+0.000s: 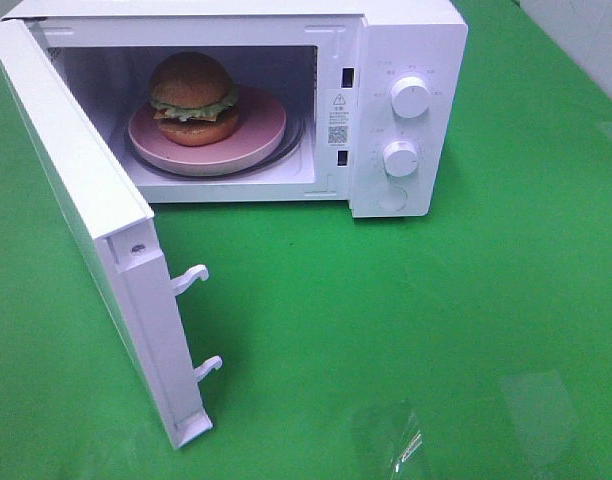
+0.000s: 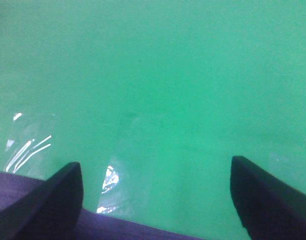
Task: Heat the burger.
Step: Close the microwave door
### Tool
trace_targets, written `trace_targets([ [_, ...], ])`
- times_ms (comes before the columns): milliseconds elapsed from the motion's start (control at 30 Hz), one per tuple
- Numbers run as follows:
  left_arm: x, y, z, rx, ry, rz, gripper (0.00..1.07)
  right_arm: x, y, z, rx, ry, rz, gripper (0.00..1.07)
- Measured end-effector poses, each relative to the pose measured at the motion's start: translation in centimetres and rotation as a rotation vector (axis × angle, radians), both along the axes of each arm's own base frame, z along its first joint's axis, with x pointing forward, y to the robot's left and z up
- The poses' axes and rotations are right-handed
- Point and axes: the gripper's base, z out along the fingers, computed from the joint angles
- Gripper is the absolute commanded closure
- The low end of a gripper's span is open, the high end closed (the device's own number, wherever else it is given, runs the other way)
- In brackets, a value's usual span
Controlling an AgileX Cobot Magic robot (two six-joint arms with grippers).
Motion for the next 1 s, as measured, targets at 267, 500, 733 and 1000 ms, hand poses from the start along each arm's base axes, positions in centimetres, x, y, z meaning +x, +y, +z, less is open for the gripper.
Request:
trace_targets([
  [267,0.0,0.0,0.0,0.000,0.000,0.000,0.09,-3.0,-1.2,1.1,0.066,-0.173,-0.068,0.31],
  [500,0.0,0.0,0.0,0.000,0.000,0.000,0.09,-5.9,-1.8,0.2,0.088,-0.237,-0.101,0.31],
  [733,0.0,0.0,0.0,0.000,0.000,0.000,0.09,-7.8,-2.1,0.2,0.112,-0.347,-0.108,0.31],
  [1000,0.0,0.0,0.0,0.000,0.000,0.000,0.09,-8.0,-2.1,0.2,0.103,-0.362,-0.168,0.31],
])
